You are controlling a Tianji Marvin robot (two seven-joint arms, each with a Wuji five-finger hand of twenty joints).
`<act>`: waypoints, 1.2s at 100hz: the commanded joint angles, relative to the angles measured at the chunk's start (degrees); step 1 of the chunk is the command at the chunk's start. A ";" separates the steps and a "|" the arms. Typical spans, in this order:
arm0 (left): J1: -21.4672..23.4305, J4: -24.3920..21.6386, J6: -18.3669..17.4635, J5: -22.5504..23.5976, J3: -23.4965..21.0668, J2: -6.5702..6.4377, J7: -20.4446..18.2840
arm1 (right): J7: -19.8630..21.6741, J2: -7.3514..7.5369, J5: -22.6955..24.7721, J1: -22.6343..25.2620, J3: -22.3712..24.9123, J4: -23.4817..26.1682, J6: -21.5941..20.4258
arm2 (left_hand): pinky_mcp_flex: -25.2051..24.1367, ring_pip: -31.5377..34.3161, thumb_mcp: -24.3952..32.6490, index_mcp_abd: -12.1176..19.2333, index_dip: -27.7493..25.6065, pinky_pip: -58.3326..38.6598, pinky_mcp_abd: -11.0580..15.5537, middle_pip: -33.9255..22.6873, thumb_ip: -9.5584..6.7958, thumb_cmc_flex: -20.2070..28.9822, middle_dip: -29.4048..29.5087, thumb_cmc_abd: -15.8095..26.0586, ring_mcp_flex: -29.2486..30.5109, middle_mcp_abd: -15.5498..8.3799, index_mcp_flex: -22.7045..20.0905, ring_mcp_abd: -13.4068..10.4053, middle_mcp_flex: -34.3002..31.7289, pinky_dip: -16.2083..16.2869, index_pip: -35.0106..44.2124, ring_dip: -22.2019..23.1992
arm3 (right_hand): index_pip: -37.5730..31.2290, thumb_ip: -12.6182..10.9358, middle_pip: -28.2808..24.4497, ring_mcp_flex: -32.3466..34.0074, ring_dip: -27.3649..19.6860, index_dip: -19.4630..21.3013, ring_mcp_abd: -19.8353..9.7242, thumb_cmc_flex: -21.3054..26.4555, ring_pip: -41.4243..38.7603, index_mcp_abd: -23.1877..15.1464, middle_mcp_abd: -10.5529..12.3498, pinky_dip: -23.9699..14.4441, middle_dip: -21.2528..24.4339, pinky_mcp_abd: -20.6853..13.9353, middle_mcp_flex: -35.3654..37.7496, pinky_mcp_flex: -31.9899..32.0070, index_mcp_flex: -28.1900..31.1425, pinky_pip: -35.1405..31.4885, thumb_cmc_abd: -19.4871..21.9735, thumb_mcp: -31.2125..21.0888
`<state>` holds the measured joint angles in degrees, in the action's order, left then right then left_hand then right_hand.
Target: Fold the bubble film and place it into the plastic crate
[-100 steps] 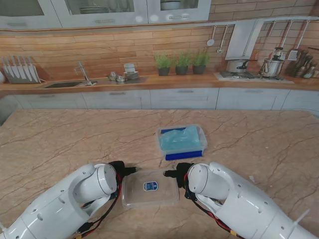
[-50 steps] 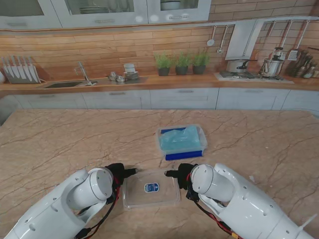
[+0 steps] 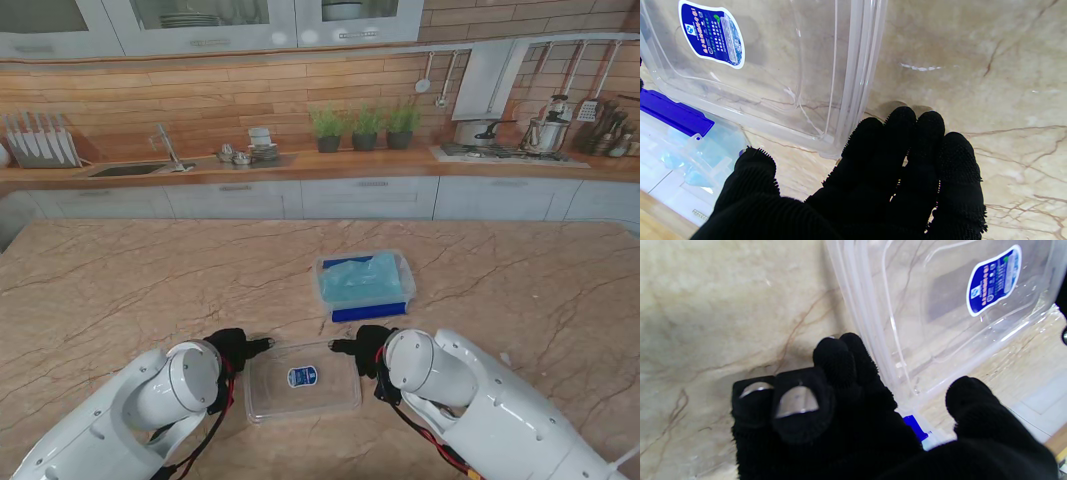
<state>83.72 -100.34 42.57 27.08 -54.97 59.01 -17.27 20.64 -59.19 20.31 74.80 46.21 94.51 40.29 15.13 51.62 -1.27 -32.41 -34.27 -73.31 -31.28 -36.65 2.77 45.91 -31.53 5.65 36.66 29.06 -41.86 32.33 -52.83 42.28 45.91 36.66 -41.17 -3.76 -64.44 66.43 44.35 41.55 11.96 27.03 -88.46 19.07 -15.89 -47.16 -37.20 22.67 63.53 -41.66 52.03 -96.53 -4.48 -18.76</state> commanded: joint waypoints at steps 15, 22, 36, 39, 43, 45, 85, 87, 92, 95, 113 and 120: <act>1.28 -2.80 -1.90 -0.90 0.04 1.70 -0.15 | 0.53 -1.63 -0.93 0.10 -0.39 2.41 -1.50 | 0.30 0.41 -0.55 13.81 -0.13 -0.77 1.12 2.52 -0.80 0.77 0.40 1.86 1.06 -5.79 -1.69 1.40 -0.30 0.65 3.34 -0.03 | 4.90 1.36 -3.45 4.75 -0.53 -0.51 -0.46 -1.27 -2.19 -5.40 -9.52 0.16 0.12 -7.52 0.92 -1.53 -1.21 -6.78 0.70 -0.30; 1.61 -3.30 -2.09 -0.61 -0.34 1.68 -0.12 | 0.48 -1.66 -0.81 0.03 -0.31 2.61 -1.71 | 0.32 0.41 -0.57 13.74 -0.11 -0.77 1.06 2.54 -0.79 0.73 0.41 1.83 1.10 -5.69 -1.69 1.44 -0.38 0.66 3.28 -0.02 | 4.99 1.37 -3.43 4.74 -0.52 -0.49 -0.45 -1.24 -2.19 -5.46 -9.53 0.15 0.13 -7.50 0.91 -1.53 -1.20 -6.77 0.68 -0.30; 1.83 -3.93 -2.16 0.06 -0.83 1.59 -0.29 | 0.60 -1.65 -0.48 -0.45 -0.49 2.80 -1.93 | 0.30 0.34 -0.56 13.92 -0.11 -0.76 1.09 2.60 -0.79 0.72 0.39 1.88 1.03 -5.85 -1.61 1.34 -0.33 0.67 3.20 -0.03 | 5.14 1.37 -3.41 4.68 -0.51 -0.43 -0.47 -1.27 -2.16 -5.55 -9.49 0.14 0.12 -7.49 0.86 -1.49 -1.22 -6.75 0.63 -0.29; 1.83 -3.99 -2.12 0.01 -0.93 1.61 -0.27 | 0.59 -1.68 -0.59 -0.53 -0.47 2.83 -1.90 | 0.28 0.36 -0.56 13.82 -0.13 -0.75 1.16 2.60 -0.79 0.74 0.38 1.84 1.06 -5.76 -1.71 1.36 -0.36 0.67 3.24 -0.02 | 5.18 1.37 -3.41 4.68 -0.51 -0.41 -0.48 -1.22 -2.16 -5.55 -9.49 0.14 0.12 -7.49 0.86 -1.49 -1.23 -6.74 0.57 -0.31; 1.83 -4.04 -2.09 -0.05 -1.03 1.62 -0.24 | 0.60 -1.69 -0.67 -0.63 -0.45 2.88 -1.88 | 0.25 0.35 -0.56 13.81 -0.14 -0.73 1.14 2.64 -0.79 0.71 0.39 1.92 1.07 -5.78 -1.72 1.43 -0.27 0.66 3.22 -0.02 | 5.20 1.36 -3.41 4.67 -0.51 -0.39 -0.48 -1.22 -2.16 -5.51 -9.49 0.14 0.12 -7.49 0.86 -1.49 -1.23 -6.74 0.60 -0.31; 1.82 -4.07 -2.10 -0.08 -1.08 1.62 -0.26 | 0.62 -1.69 -0.68 -0.68 -0.44 2.90 -1.88 | 0.24 0.34 -0.56 13.84 -0.14 -0.72 1.12 2.64 -0.79 0.74 0.38 1.87 1.04 -5.85 -1.68 1.35 -0.27 0.66 3.19 -0.01 | 5.21 1.37 -3.41 4.67 -0.50 -0.39 -0.48 -1.25 -2.15 -5.53 -9.49 0.14 0.11 -7.49 0.86 -1.49 -1.24 -6.74 0.60 -0.30; 2.93 -5.74 -3.13 -0.72 -3.21 1.79 0.02 | 1.16 -1.58 -0.78 -0.94 0.67 4.26 -2.40 | 0.22 0.27 -0.50 13.72 -0.26 -0.69 0.93 2.74 -0.80 0.88 0.35 1.79 1.09 -5.77 -1.87 1.60 -0.38 0.68 3.07 0.01 | 5.38 1.39 -3.40 4.68 -0.47 -0.11 -0.48 -1.24 -2.14 -5.66 -9.49 0.11 0.09 -7.49 0.86 -1.49 -1.01 -6.72 0.53 -0.30; 2.96 -5.86 -3.18 -0.71 -3.31 1.77 -0.04 | 1.18 -1.58 -0.78 -0.94 0.74 4.34 -2.44 | 0.21 0.27 -0.56 13.75 -0.26 -0.68 0.93 2.72 -0.78 0.80 0.34 1.79 1.08 -5.92 -1.83 1.54 -0.39 0.68 3.03 0.01 | 5.38 1.38 -3.40 4.68 -0.47 -0.10 -0.48 -1.20 -2.14 -5.67 -9.49 0.11 0.09 -7.49 0.86 -1.49 -0.97 -6.72 0.54 -0.32; 3.09 -6.13 -3.38 -0.73 -3.60 1.78 -0.09 | 1.29 -1.54 -0.74 -0.96 0.91 4.55 -2.56 | 0.26 0.28 -0.57 13.77 -0.26 -0.70 0.98 2.72 -0.78 0.80 0.32 1.75 1.09 -5.64 -1.84 1.54 -0.42 0.69 2.98 0.02 | 5.41 1.39 -3.40 4.68 -0.47 -0.07 -0.48 -1.22 -2.14 -5.74 -9.49 0.10 0.09 -7.49 0.86 -1.49 -0.99 -6.72 0.53 -0.30; 3.15 -6.28 -3.46 -0.80 -3.73 1.83 0.03 | 1.34 -1.53 -0.68 -0.97 1.03 4.68 -2.63 | 0.26 0.26 -0.56 13.79 -0.27 -0.70 0.90 2.73 -0.78 0.84 0.33 1.67 1.12 -5.54 -1.89 1.66 -0.49 0.69 2.99 0.02 | 5.41 1.39 -3.39 4.68 -0.47 -0.05 -0.48 -1.20 -2.14 -5.77 -9.49 0.10 0.09 -7.49 0.86 -1.49 -0.95 -6.72 0.54 -0.32; 2.87 -7.13 -3.76 -1.38 -4.33 1.81 -0.34 | 1.66 -1.46 -0.80 -1.06 1.96 5.49 -2.77 | 0.25 0.21 -0.59 13.70 -0.26 -0.69 0.82 2.85 -0.76 0.81 0.34 1.71 1.06 -5.60 -1.91 1.68 -0.47 0.71 2.82 0.03 | 5.47 1.40 -3.39 4.66 -0.46 0.07 -0.47 -1.12 -2.13 -5.74 -9.49 0.10 0.08 -7.48 0.86 -1.47 -0.84 -6.71 0.54 -0.34; 2.81 -7.44 -4.00 -1.74 -4.61 1.93 -0.12 | 1.97 -1.37 -0.77 -1.21 2.24 5.78 -2.93 | 0.24 0.24 -0.57 13.72 -0.28 -0.67 0.73 2.84 -0.77 0.87 0.33 1.67 1.15 -5.62 -2.00 1.70 -0.51 0.72 2.81 0.05 | 5.53 1.42 -3.39 4.65 -0.46 0.11 -0.45 -1.10 -2.13 -5.74 -9.49 0.09 0.08 -7.46 0.86 -1.44 -0.80 -6.70 0.51 -0.32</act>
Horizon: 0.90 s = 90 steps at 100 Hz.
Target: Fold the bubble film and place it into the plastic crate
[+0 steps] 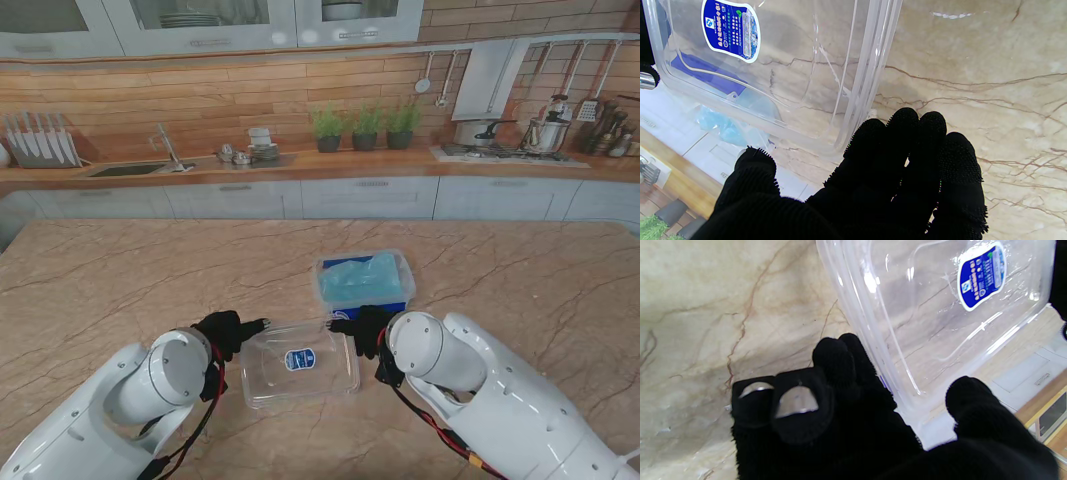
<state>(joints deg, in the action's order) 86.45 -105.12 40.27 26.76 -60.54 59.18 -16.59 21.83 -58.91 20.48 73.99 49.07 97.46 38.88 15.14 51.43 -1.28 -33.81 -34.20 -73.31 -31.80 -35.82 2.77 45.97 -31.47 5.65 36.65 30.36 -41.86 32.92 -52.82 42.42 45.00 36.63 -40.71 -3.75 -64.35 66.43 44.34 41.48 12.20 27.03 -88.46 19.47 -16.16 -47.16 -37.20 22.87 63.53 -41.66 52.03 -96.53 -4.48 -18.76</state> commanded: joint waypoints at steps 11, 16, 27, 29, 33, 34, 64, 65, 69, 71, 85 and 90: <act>-0.08 -3.44 -1.75 -1.76 0.48 1.75 -0.92 | 1.15 -1.56 -0.73 -0.51 -0.15 3.36 -1.88 | 0.16 0.39 -0.57 14.95 -0.34 -0.62 1.16 2.10 -0.77 0.91 0.30 1.52 1.12 -6.69 -2.10 1.21 -0.58 0.59 3.62 0.10 | 5.13 1.43 -3.48 4.63 -0.44 0.24 -0.68 -1.10 -2.12 -6.29 -9.22 0.08 0.08 -7.64 0.86 -1.43 -0.70 -6.68 0.57 -0.29; -0.29 -3.83 -1.66 -1.65 0.33 1.62 -1.38 | 1.09 -1.60 -0.76 -0.51 0.10 3.59 -2.02 | 0.16 0.38 -0.58 15.00 -0.34 -0.62 1.21 2.13 -0.77 0.88 0.30 1.59 1.11 -6.75 -2.06 1.18 -0.58 0.59 3.57 0.10 | 5.16 1.43 -3.40 4.61 -0.43 0.28 -0.62 -0.99 -2.11 -6.16 -9.38 0.08 0.11 -7.63 0.93 -1.42 -0.56 -6.68 0.47 -0.31; -0.93 -4.24 -1.67 -1.24 0.19 1.56 -1.73 | 1.49 -1.55 -0.95 -1.12 0.37 3.75 -2.28 | 0.23 0.37 -0.58 15.07 -0.37 -0.66 1.27 2.15 -0.76 0.85 0.28 1.63 1.20 -6.78 -2.09 1.17 -0.61 0.62 3.53 0.10 | 5.31 1.45 -3.35 4.60 -0.42 0.31 -0.53 -1.03 -2.10 -6.25 -9.39 0.06 0.12 -7.52 0.95 -1.32 -0.49 -6.64 0.54 -0.27; -1.07 -4.26 -1.67 -1.28 0.18 1.56 -1.76 | 1.58 -1.55 -1.00 -1.31 0.39 3.72 -2.30 | 0.25 0.36 -0.58 15.05 -0.38 -0.67 1.28 2.14 -0.76 0.87 0.28 1.56 1.20 -6.77 -2.12 1.16 -0.63 0.62 3.53 0.10 | 5.34 1.46 -3.35 4.60 -0.41 0.32 -0.53 -1.04 -2.10 -6.24 -9.39 0.06 0.12 -7.51 0.95 -1.32 -0.50 -6.63 0.57 -0.27; -1.46 -4.20 -1.57 -1.44 0.26 1.58 -1.79 | 1.73 -1.55 -1.14 -1.70 0.43 3.63 -2.33 | 0.30 0.36 -0.54 14.98 -0.39 -0.69 1.22 2.13 -0.77 0.97 0.27 1.46 1.23 -6.70 -2.18 1.20 -0.70 0.63 3.52 0.11 | 5.36 1.46 -3.34 4.60 -0.41 0.35 -0.53 -1.03 -2.10 -6.35 -9.39 0.05 0.11 -7.50 0.95 -1.32 -0.41 -6.63 0.59 -0.26; -1.57 -4.18 -1.52 -1.49 0.28 1.58 -1.82 | 1.76 -1.56 -1.18 -1.81 0.44 3.60 -2.32 | 0.30 0.36 -0.57 14.97 -0.38 -0.69 1.20 2.15 -0.76 0.89 0.27 1.54 1.22 -6.66 -2.14 1.22 -0.70 0.63 3.50 0.10 | 5.37 1.46 -3.34 4.60 -0.41 0.35 -0.53 -1.04 -2.10 -6.36 -9.39 0.05 0.11 -7.49 0.95 -1.32 -0.42 -6.63 0.61 -0.26; -6.79 -1.31 -0.74 -4.77 1.47 1.96 -2.27 | 3.12 -1.77 -3.40 -6.15 0.43 1.04 -2.56 | 0.19 0.32 -0.55 15.02 -0.43 -0.62 1.19 2.23 -0.77 0.97 0.25 1.55 1.16 -6.77 -2.16 1.20 -0.62 0.63 3.32 0.13 | 5.68 1.50 -3.33 4.54 -0.35 0.64 -0.33 -0.89 -2.08 -6.51 -9.39 -0.01 0.09 -7.35 0.95 -1.19 -0.04 -6.54 0.61 -0.17; -7.01 -1.15 -0.75 -4.92 1.51 1.99 -2.27 | 3.14 -1.79 -3.46 -6.32 0.42 0.91 -2.60 | 0.18 0.32 -0.57 15.02 -0.43 -0.62 1.19 2.21 -0.76 0.94 0.25 1.54 1.16 -6.74 -2.14 1.20 -0.65 0.63 3.32 0.13 | 5.69 1.50 -3.34 4.54 -0.35 0.65 -0.33 -0.91 -2.07 -6.53 -9.39 -0.02 0.09 -7.35 1.00 -1.19 -0.03 -6.54 0.60 -0.15; -7.92 -0.48 -0.81 -5.64 1.67 2.13 -2.22 | 3.28 -1.85 -3.75 -7.04 0.37 0.32 -2.72 | 0.21 0.31 -0.57 14.92 -0.45 -0.63 1.14 2.19 -0.76 0.96 0.23 1.48 1.21 -6.69 -2.21 1.33 -0.71 0.64 3.33 0.14 | 5.72 1.49 -3.32 4.54 -0.34 0.68 -0.33 -0.83 -2.07 -6.55 -9.38 -0.03 0.10 -7.34 1.06 -1.19 -0.01 -6.53 0.62 -0.19; -8.39 -0.13 -0.84 -6.07 1.74 2.21 -2.19 | 3.36 -1.88 -3.93 -7.42 0.33 0.01 -2.75 | 0.23 0.31 -0.55 14.90 -0.46 -0.63 1.12 2.21 -0.77 1.00 0.24 1.49 1.20 -6.67 -2.21 1.37 -0.67 0.65 3.32 0.14 | 5.74 1.50 -3.31 4.54 -0.34 0.71 -0.33 -0.85 -2.07 -6.61 -9.37 -0.03 0.10 -7.34 1.07 -1.19 0.03 -6.53 0.63 -0.17; -11.54 2.23 -1.18 -8.38 2.28 2.71 -2.03 | 4.04 -2.09 -4.96 -10.31 -0.06 -2.38 -2.96 | 0.13 0.27 -0.53 14.91 -0.47 -0.57 1.12 2.24 -0.77 1.07 0.23 1.44 1.08 -6.62 -2.22 1.43 -0.63 0.63 3.26 0.14 | 5.83 1.50 -3.27 4.54 -0.32 0.86 -0.33 -0.81 -2.06 -6.65 -9.37 -0.07 0.09 -7.32 1.09 -1.19 0.14 -6.51 0.64 -0.13; -12.80 3.07 -1.18 -8.84 2.74 2.81 -2.10 | 4.24 -2.18 -5.33 -11.31 -0.21 -3.19 -2.94 | 0.19 0.29 -0.53 14.88 -0.46 -0.61 1.11 2.28 -0.77 1.09 0.25 1.48 1.10 -6.63 -2.25 1.33 -0.61 0.65 3.24 0.15 | 5.87 1.50 -3.27 4.54 -0.31 0.90 -0.33 -0.79 -2.06 -6.71 -9.37 -0.07 0.09 -7.32 1.09 -1.19 0.15 -6.51 0.69 -0.12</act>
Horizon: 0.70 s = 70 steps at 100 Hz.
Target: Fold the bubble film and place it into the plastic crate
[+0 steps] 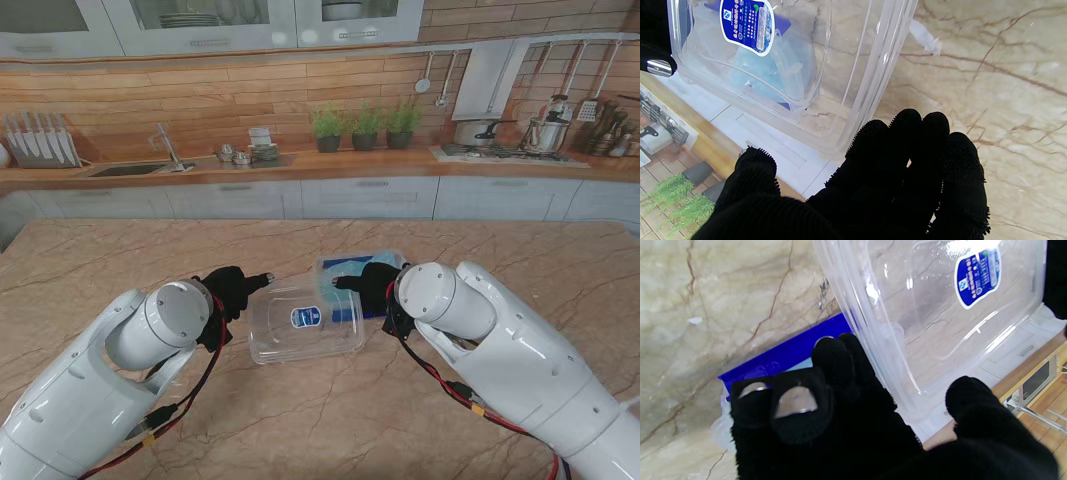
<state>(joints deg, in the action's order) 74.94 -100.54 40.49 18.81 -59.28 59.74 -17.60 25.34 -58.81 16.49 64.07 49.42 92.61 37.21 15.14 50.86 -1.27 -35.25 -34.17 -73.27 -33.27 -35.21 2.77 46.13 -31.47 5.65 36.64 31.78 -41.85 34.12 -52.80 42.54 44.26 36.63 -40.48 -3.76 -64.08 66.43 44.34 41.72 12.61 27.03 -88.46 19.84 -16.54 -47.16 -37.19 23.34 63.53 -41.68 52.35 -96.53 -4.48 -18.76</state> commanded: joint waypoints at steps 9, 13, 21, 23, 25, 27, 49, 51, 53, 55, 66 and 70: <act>-3.59 0.05 -1.25 -2.14 2.46 2.43 -1.47 | 1.01 -2.44 -1.92 -3.04 -0.87 0.26 -1.16 | 0.16 0.85 -0.59 16.41 -0.51 -0.63 2.57 1.70 -0.75 0.85 0.24 1.48 1.13 -8.08 -2.20 0.17 -0.59 0.52 3.97 0.15 | 5.64 1.51 -3.53 4.54 -0.30 0.79 -0.74 -0.80 -2.05 -7.28 -8.98 -0.09 0.07 -7.80 1.09 -1.18 -0.01 -6.50 0.74 -0.07; -4.66 0.81 -1.10 -2.81 2.95 2.56 -1.58 | 1.08 -2.52 -2.19 -3.75 -1.05 -0.35 -1.03 | 0.13 0.83 -0.54 16.37 -0.51 -0.61 2.55 1.71 -0.77 0.93 0.24 1.49 1.09 -8.01 -2.20 0.13 -0.60 0.52 3.95 0.14 | 5.68 1.51 -3.53 4.48 -0.28 0.84 -0.61 -0.76 -2.07 -7.21 -8.98 -0.10 0.07 -7.80 1.09 -1.18 -0.01 -6.50 0.78 -0.07; -6.90 2.40 -0.82 -4.00 4.08 2.81 -1.79 | 1.48 -2.56 -2.54 -5.08 -1.46 -1.53 -0.70 | 0.06 0.78 -0.56 16.37 -0.49 -0.57 2.52 1.75 -0.76 0.90 0.25 1.51 1.02 -7.94 -2.17 0.07 -0.56 0.51 3.88 0.13 | 5.72 1.51 -3.53 4.46 -0.25 0.94 -0.54 -0.74 -2.08 -7.35 -8.98 -0.11 0.06 -7.80 1.09 -1.18 0.05 -6.49 0.88 -0.03; -7.47 2.82 -0.77 -4.33 4.37 2.90 -1.82 | 1.54 -2.59 -2.61 -5.37 -1.54 -1.85 -0.62 | 0.06 0.80 -0.58 16.35 -0.49 -0.56 2.52 1.74 -0.76 0.88 0.24 1.49 1.06 -7.97 -2.17 0.11 -0.57 0.51 3.87 0.14 | 5.71 1.51 -3.52 4.46 -0.24 0.97 -0.53 -0.72 -2.07 -7.37 -8.98 -0.12 0.06 -7.80 1.09 -1.18 0.09 -6.49 0.84 -0.02; -8.00 3.23 -0.73 -4.65 4.65 3.01 -1.79 | 1.54 -2.63 -2.68 -5.63 -1.61 -2.16 -0.54 | 0.09 0.81 -0.58 16.30 -0.49 -0.57 2.50 1.71 -0.76 0.91 0.23 1.40 1.07 -7.95 -2.23 0.12 -0.64 0.51 3.87 0.14 | 5.70 1.51 -3.52 4.46 -0.24 1.00 -0.53 -0.68 -2.07 -7.34 -8.98 -0.12 0.06 -7.80 1.09 -1.18 0.13 -6.49 0.77 -0.02; -8.59 3.69 -0.69 -5.01 4.96 3.14 -1.72 | 1.54 -2.67 -2.77 -5.91 -1.67 -2.47 -0.45 | 0.08 0.77 -0.57 16.27 -0.49 -0.57 2.47 1.72 -0.76 0.94 0.24 1.40 1.03 -7.89 -2.24 0.22 -0.66 0.51 3.86 0.13 | 5.71 1.51 -3.52 4.46 -0.24 1.03 -0.53 -0.66 -2.07 -7.31 -8.98 -0.12 0.06 -7.80 1.09 -1.18 0.14 -6.49 0.78 -0.02; -14.93 8.53 -0.68 -8.88 8.71 4.32 -2.09 | 1.94 -2.78 -2.89 -7.96 -1.78 -5.16 0.08 | 0.01 0.74 -0.58 16.36 -0.49 -0.53 2.59 1.79 -0.76 0.87 0.24 1.55 0.99 -7.95 -2.10 0.11 -0.48 0.50 3.75 0.13 | 5.79 1.53 -3.52 4.47 -0.20 1.23 -0.53 -0.63 -2.06 -7.37 -8.98 -0.14 0.05 -7.79 1.09 -1.15 0.19 -6.47 0.89 0.09; -15.45 9.01 -0.72 -9.26 9.05 4.45 -2.10 | 1.95 -2.76 -2.82 -8.01 -1.70 -5.30 0.12 | 0.01 0.72 -0.55 16.33 -0.49 -0.53 2.60 1.80 -0.77 0.93 0.25 1.53 0.95 -7.96 -2.08 0.12 -0.45 0.50 3.73 0.12 | 5.79 1.53 -3.52 4.47 -0.20 1.25 -0.53 -0.59 -2.06 -7.40 -8.98 -0.14 0.05 -7.79 1.09 -1.15 0.20 -6.47 0.86 0.09; -15.98 9.49 -0.80 -9.64 9.40 4.59 -2.11 | 1.97 -2.74 -2.73 -8.04 -1.59 -5.42 0.17 | 0.02 0.75 -0.60 16.30 -0.49 -0.54 2.61 1.76 -0.76 0.88 0.24 1.49 1.03 -8.05 -2.13 0.09 -0.51 0.50 3.75 0.14 | 5.79 1.52 -3.52 4.47 -0.20 1.27 -0.53 -0.55 -2.06 -7.41 -8.98 -0.15 0.05 -7.79 1.09 -1.15 0.20 -6.47 0.88 0.08; -16.49 9.95 -0.86 -10.01 9.75 4.73 -2.11 | 1.99 -2.72 -2.61 -8.07 -1.49 -5.53 0.21 | 0.03 0.72 -0.56 16.30 -0.49 -0.54 2.63 1.77 -0.77 0.91 0.24 1.56 0.95 -8.05 -2.12 0.08 -0.48 0.50 3.74 0.12 | 5.80 1.52 -3.52 4.47 -0.20 1.30 -0.53 -0.56 -2.06 -7.41 -8.98 -0.15 0.05 -7.79 1.09 -1.15 0.18 -6.47 0.90 0.10; -19.40 12.81 -1.09 -12.14 11.78 5.68 -1.98 | 2.10 -2.55 -1.82 -8.08 -0.73 -6.14 0.55 | -0.02 0.67 -0.56 16.29 -0.49 -0.52 2.64 1.80 -0.77 0.98 0.25 1.47 0.90 -7.85 -2.09 0.16 -0.45 0.49 3.70 0.11 | 5.87 1.52 -3.51 4.47 -0.19 1.37 -0.53 -0.56 -2.05 -7.40 -8.99 -0.16 0.04 -7.76 1.08 -1.07 0.15 -6.44 0.92 0.15; -20.40 13.87 -1.22 -12.94 12.47 6.06 -1.85 | 2.14 -2.48 -1.47 -8.08 -0.46 -6.36 0.67 | -0.07 0.67 -0.57 16.30 -0.50 -0.49 2.59 1.83 -0.76 0.98 0.26 1.45 0.88 -7.91 -2.07 0.18 -0.40 0.48 3.69 0.12 | 5.90 1.52 -3.50 4.47 -0.18 1.40 -0.53 -0.51 -2.05 -7.40 -8.99 -0.17 0.04 -7.74 1.08 -1.06 0.16 -6.43 0.89 0.15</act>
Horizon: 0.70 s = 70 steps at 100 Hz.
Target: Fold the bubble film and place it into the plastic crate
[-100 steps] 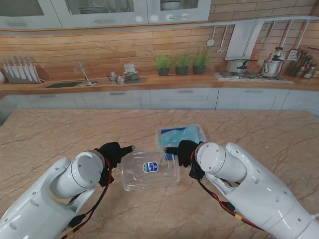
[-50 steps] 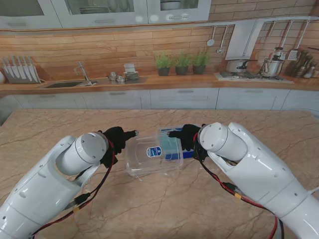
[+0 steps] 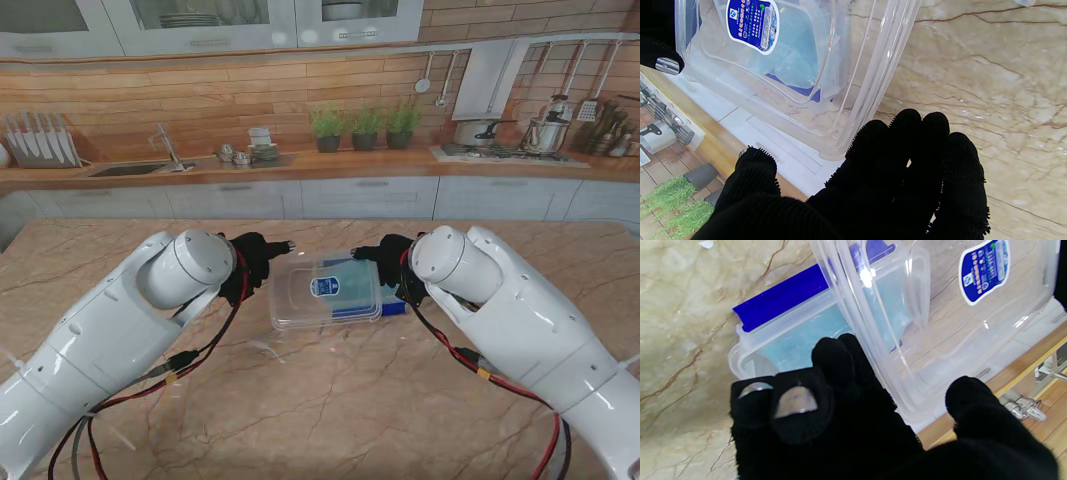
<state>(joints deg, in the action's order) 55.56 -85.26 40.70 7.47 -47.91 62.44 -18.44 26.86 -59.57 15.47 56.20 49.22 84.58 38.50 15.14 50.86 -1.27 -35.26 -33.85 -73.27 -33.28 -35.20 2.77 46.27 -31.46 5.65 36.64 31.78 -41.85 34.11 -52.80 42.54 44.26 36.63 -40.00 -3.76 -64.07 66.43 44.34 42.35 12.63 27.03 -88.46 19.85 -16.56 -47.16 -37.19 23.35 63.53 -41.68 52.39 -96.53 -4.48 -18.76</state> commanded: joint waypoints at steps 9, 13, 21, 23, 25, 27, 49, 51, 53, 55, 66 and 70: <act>-3.22 1.02 -1.94 -3.12 2.64 4.22 -0.82 | 0.51 -1.65 0.27 -0.24 0.26 1.11 -0.35 | -0.05 0.71 -0.56 16.35 -0.82 -0.50 2.58 1.81 -0.77 0.88 0.25 1.43 0.91 -8.00 -2.01 0.11 -0.39 0.48 3.65 0.13 | 5.46 1.51 -3.52 4.47 -0.17 0.84 -0.55 -0.46 -2.05 -7.46 -8.98 -0.18 0.04 -7.74 1.08 -1.06 0.16 -6.42 0.91 0.18; -4.17 2.12 -2.18 -3.71 3.30 4.58 -0.81 | 0.49 -1.62 0.51 -0.28 0.45 0.85 -0.24 | -0.03 0.72 -0.59 16.40 -0.83 -0.51 2.64 1.79 -0.76 0.83 0.23 1.44 0.88 -8.03 -1.98 0.03 -0.38 0.48 3.67 0.14 | 5.47 1.51 -3.52 4.47 -0.17 0.88 -0.55 -0.46 -2.04 -7.47 -8.98 -0.19 0.04 -7.73 1.08 -1.07 0.19 -6.42 0.92 0.20; -5.99 4.41 -2.51 -4.93 4.53 5.43 -0.56 | 0.35 -1.63 0.86 -0.37 0.81 0.27 -0.06 | -0.04 0.70 -0.57 16.27 -0.84 -0.51 2.65 1.79 -0.77 0.89 0.24 1.35 0.91 -8.01 -2.03 0.16 -0.38 0.48 3.65 0.13 | 5.52 1.50 -3.52 4.47 -0.16 0.93 -0.55 -0.41 -2.04 -7.51 -8.98 -0.20 0.03 -7.73 1.08 -1.05 0.18 -6.41 0.95 0.22; -6.48 5.01 -2.61 -5.26 4.87 5.62 -0.57 | 0.33 -1.62 0.94 -0.41 0.88 0.11 -0.02 | -0.04 0.70 -0.60 16.30 -0.83 -0.51 2.65 1.79 -0.76 0.82 0.24 1.42 0.91 -7.98 -2.02 0.14 -0.38 0.47 3.63 0.13 | 5.54 1.50 -3.52 4.46 -0.16 0.95 -0.55 -0.39 -2.04 -7.48 -8.98 -0.21 0.03 -7.73 1.08 -1.05 0.18 -6.40 0.90 0.23; -6.94 5.59 -2.73 -5.57 5.19 5.80 -0.61 | 0.31 -1.62 1.03 -0.45 0.95 -0.06 0.01 | -0.08 0.67 -0.57 16.32 -0.82 -0.49 2.71 1.80 -0.77 0.86 0.24 1.44 0.83 -8.01 -1.96 0.06 -0.37 0.47 3.60 0.12 | 5.54 1.50 -3.52 4.46 -0.16 0.96 -0.55 -0.40 -2.04 -7.48 -8.98 -0.21 0.03 -7.72 1.08 -1.05 0.20 -6.40 0.92 0.24; -7.41 6.20 -2.86 -5.88 5.52 6.02 -0.63 | 0.27 -1.62 1.14 -0.51 1.00 -0.24 0.06 | -0.07 0.67 -0.59 16.29 -0.83 -0.50 2.72 1.79 -0.77 0.84 0.23 1.42 0.82 -8.11 -1.98 0.11 -0.35 0.47 3.61 0.12 | 5.55 1.50 -3.52 4.45 -0.16 0.97 -0.55 -0.39 -2.04 -7.49 -8.98 -0.21 0.03 -7.72 1.08 -1.05 0.21 -6.40 0.90 0.25; -12.17 13.38 -5.23 -9.31 8.90 8.70 -0.54 | -0.11 -1.75 2.22 -1.78 0.94 -3.05 0.48 | -0.09 0.68 -0.60 16.39 -0.88 -0.47 2.61 1.73 -0.77 0.82 0.22 1.48 0.84 -8.09 -1.91 0.06 -0.32 0.45 3.65 0.13 | 5.60 1.48 -3.46 4.28 -0.13 1.13 -0.50 -0.35 -2.01 -7.61 -9.00 -0.24 0.03 -7.69 1.00 -0.97 0.23 -6.36 0.93 0.30; -12.58 14.02 -5.43 -9.59 9.20 8.95 -0.57 | -0.12 -1.77 2.30 -1.98 0.86 -3.39 0.45 | -0.11 0.67 -0.59 16.38 -0.89 -0.47 2.63 1.73 -0.78 0.85 0.22 1.43 0.82 -8.09 -1.90 0.06 -0.30 0.45 3.67 0.12 | 5.61 1.48 -3.46 4.28 -0.13 1.14 -0.50 -0.35 -2.01 -7.59 -9.00 -0.24 0.03 -7.69 1.00 -0.97 0.22 -6.36 0.94 0.30; -12.97 14.66 -5.65 -9.88 9.48 9.20 -0.60 | -0.15 -1.81 2.36 -2.18 0.78 -3.75 0.42 | -0.11 0.66 -0.58 16.35 -0.89 -0.47 2.65 1.74 -0.78 0.87 0.22 1.41 0.80 -8.07 -1.90 0.06 -0.28 0.45 3.67 0.12 | 5.62 1.48 -3.46 4.28 -0.12 1.15 -0.50 -0.36 -2.02 -7.64 -9.00 -0.25 0.03 -7.68 1.00 -0.97 0.20 -6.36 0.94 0.32; -13.34 15.25 -5.87 -10.15 9.75 9.44 -0.64 | -0.20 -1.85 2.40 -2.37 0.71 -4.10 0.39 | -0.08 0.67 -0.59 16.36 -0.89 -0.48 2.66 1.73 -0.78 0.84 0.22 1.45 0.82 -8.06 -1.88 0.10 -0.29 0.45 3.67 0.12 | 5.62 1.48 -3.46 4.28 -0.12 1.17 -0.50 -0.35 -2.02 -7.69 -9.00 -0.25 0.03 -7.68 1.00 -0.97 0.22 -6.36 0.96 0.31; -15.18 18.34 -6.94 -11.45 11.04 10.67 -0.87 | -0.71 -2.21 2.28 -3.46 0.31 -6.14 0.19 | -0.15 0.65 -0.58 16.34 -0.89 -0.46 2.73 1.77 -0.78 0.82 0.23 1.51 0.72 -8.01 -1.84 0.07 -0.17 0.44 3.66 0.12 | 5.63 1.46 -3.45 4.28 -0.10 1.27 -0.49 -0.29 -2.01 -7.72 -9.00 -0.27 0.02 -7.68 1.00 -0.97 0.18 -6.35 0.88 0.34; -15.73 19.35 -7.31 -11.76 11.41 11.10 -0.86 | -0.83 -2.33 2.19 -3.90 0.12 -6.89 0.12 | -0.14 0.69 -0.58 16.35 -0.91 -0.46 2.70 1.71 -0.78 0.86 0.21 1.44 0.79 -8.12 -1.87 0.00 -0.21 0.43 3.70 0.13 | 5.64 1.45 -3.45 4.28 -0.10 1.30 -0.49 -0.28 -2.01 -7.73 -9.00 -0.28 0.02 -7.68 1.00 -0.97 0.17 -6.34 0.94 0.33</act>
<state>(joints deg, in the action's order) 40.44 -64.66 34.71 -3.24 -36.97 70.80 -18.34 25.90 -60.11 18.54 53.18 49.87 76.91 39.50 15.14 50.83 -1.27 -35.23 -33.84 -73.27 -33.28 -35.18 2.77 46.38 -31.46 5.65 36.63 31.75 -41.86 34.12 -52.79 42.54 44.25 36.63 -36.94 -3.75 -64.07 66.43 44.34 42.43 12.63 27.05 -88.46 19.85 -16.56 -47.16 -37.19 23.36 63.53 -41.68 52.39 -96.53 -4.48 -18.76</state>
